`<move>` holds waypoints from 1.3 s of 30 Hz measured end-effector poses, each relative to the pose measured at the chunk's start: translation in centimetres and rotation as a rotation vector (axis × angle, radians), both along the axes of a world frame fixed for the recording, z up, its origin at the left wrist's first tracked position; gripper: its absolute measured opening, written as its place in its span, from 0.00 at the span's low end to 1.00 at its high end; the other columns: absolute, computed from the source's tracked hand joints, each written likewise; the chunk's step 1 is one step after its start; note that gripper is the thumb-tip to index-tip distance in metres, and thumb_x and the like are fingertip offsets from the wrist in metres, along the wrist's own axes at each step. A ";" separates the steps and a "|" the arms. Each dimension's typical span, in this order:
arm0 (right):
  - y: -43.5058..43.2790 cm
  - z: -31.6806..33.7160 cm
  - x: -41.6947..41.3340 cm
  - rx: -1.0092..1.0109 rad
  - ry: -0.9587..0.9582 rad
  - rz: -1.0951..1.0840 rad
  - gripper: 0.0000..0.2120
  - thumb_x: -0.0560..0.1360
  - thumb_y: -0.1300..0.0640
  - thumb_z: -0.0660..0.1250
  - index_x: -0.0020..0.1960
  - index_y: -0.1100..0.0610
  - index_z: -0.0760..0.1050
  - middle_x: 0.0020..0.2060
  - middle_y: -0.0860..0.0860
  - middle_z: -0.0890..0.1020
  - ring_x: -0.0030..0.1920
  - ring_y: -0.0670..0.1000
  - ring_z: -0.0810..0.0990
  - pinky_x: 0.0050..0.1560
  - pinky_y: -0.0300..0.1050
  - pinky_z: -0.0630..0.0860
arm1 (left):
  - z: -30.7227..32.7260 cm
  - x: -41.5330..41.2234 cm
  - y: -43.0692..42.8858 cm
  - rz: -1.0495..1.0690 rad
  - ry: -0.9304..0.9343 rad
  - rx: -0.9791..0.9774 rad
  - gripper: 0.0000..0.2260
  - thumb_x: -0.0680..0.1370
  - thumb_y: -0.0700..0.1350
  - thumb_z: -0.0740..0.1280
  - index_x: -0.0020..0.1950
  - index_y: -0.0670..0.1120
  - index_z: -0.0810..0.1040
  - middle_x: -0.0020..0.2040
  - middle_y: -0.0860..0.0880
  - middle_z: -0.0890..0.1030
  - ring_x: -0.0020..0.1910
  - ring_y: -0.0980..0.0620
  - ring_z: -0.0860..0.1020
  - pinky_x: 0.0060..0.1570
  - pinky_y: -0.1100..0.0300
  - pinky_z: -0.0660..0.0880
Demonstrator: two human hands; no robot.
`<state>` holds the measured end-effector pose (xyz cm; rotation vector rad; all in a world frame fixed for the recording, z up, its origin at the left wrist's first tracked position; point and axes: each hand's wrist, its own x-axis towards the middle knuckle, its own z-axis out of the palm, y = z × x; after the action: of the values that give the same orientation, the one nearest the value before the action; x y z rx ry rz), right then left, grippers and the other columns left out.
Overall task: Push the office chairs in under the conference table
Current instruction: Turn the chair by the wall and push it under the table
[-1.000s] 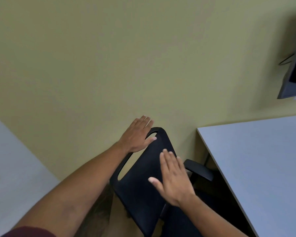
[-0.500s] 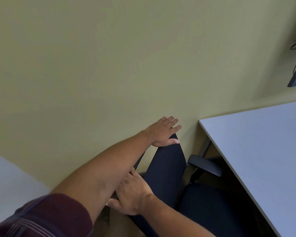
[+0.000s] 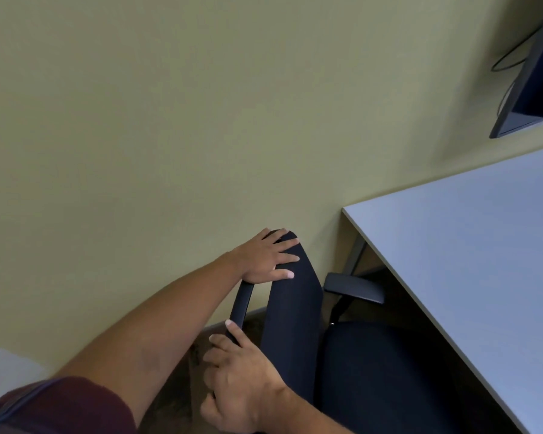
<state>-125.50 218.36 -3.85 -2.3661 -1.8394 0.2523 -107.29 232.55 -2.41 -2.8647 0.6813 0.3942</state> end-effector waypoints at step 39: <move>-24.7 -0.4 -3.1 -0.117 0.227 -0.807 0.50 0.77 0.47 0.59 0.84 0.54 0.26 0.82 0.57 0.26 0.84 0.58 0.28 0.85 0.58 0.37 | -3.7 -2.3 -15.9 0.243 -0.178 -0.317 0.36 0.76 0.70 0.46 0.75 0.59 0.79 0.84 0.51 0.67 0.87 0.42 0.51 0.82 0.31 0.49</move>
<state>-128.65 193.65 -4.27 -2.7788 -0.6938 0.5012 -109.56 216.68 -6.09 -3.2442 0.3944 0.0605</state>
